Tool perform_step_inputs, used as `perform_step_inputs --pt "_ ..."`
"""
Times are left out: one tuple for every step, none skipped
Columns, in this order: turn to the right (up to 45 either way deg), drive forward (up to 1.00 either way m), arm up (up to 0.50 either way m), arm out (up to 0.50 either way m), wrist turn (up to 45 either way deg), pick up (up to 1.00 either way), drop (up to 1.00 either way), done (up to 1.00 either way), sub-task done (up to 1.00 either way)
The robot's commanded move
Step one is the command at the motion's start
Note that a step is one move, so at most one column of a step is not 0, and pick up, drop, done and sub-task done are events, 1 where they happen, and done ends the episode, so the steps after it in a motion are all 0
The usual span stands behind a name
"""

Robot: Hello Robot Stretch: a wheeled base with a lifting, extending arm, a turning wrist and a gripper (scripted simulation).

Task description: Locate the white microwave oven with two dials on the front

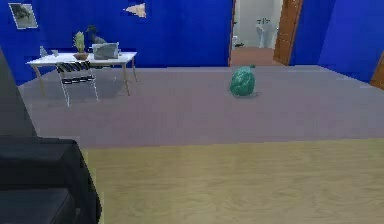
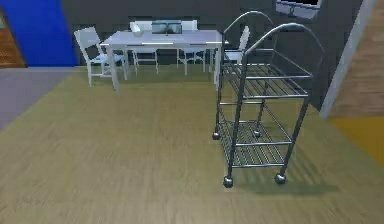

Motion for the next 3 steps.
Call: perform_step_inputs --pt "0.0 1.0 0.0 0.0 0.0 0.0 0.0 0.0 0.0" --pt "-6.0 0.0 0.0 0.0 0.0 0.0 0.0 0.0 0.0" --pt "0.0 0.35 0.0 0.0 0.0 0.0 0.0 0.0 0.0"
